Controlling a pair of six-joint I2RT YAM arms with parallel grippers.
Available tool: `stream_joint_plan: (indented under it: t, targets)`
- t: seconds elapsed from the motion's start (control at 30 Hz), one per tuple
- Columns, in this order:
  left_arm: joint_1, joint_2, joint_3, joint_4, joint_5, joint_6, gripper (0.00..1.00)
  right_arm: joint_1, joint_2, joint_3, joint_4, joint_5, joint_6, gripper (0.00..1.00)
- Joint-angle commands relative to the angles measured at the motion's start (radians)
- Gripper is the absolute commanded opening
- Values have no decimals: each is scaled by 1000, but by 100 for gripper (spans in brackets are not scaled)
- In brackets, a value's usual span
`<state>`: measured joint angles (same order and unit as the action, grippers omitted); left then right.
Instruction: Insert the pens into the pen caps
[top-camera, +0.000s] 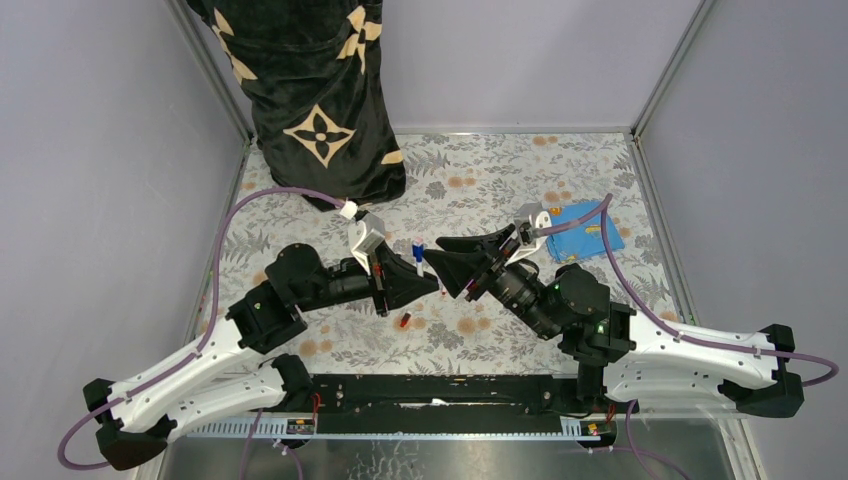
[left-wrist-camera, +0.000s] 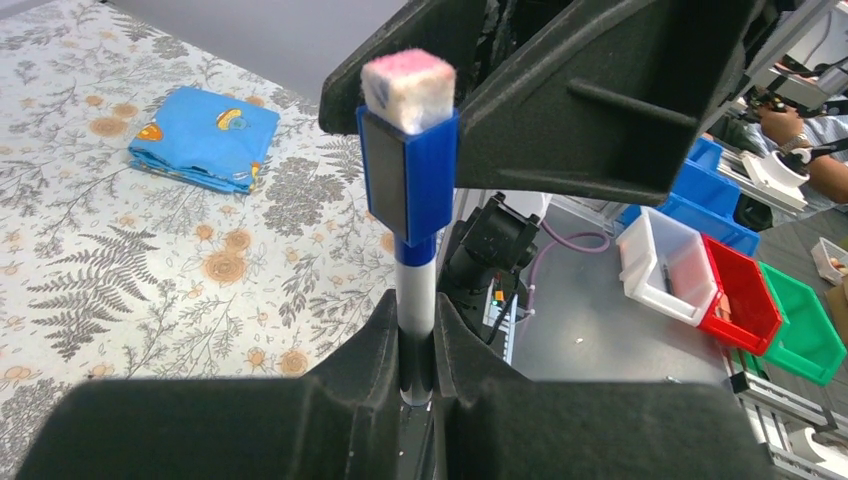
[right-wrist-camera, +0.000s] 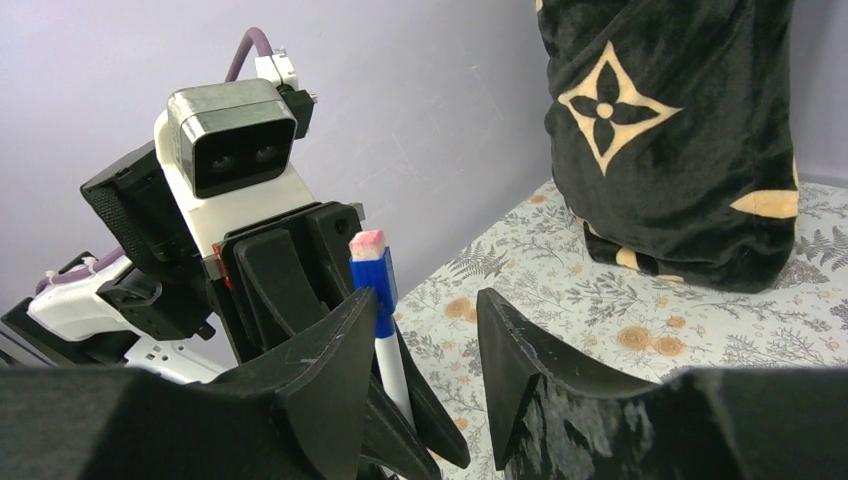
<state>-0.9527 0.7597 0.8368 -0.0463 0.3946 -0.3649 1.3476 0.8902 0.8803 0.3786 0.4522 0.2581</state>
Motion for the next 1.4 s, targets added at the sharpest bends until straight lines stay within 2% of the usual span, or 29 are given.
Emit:
stream_joint_plan:
  t: [0.0,0.13,0.27,0.47,0.63,0.77,0.9,1.03,1.2,1.37]
  targets:
    - [-1,-18,-14,-12,-104,-5,0,5,-21,9,1,36,1,49]
    - [0,-46,-22,-107,-261,-18,0,5,-79,-38,-58,107,23,49]
    - [0,-34,-12,-303,-451,-54,0,5,-142,-79,-208,186,95,49]
    - [8,117,25,-572,-625,-50,0,5,-239,-160,-368,233,210,49]
    - [99,220,22,-592,-604,-13,0,5,-217,-126,-568,211,246,49]
    - [241,381,70,-616,-529,52,0,5,-109,-58,-806,173,309,50]
    - [304,552,119,-638,-553,135,0,1,24,-12,-978,120,364,52]
    - [319,659,124,-603,-611,192,0,-37,20,-96,-908,12,391,54]
    - [350,739,128,-562,-652,209,0,-244,-17,-261,-734,-291,414,58]
    - [377,791,135,-524,-612,229,0,-254,6,-279,-723,-319,396,60]
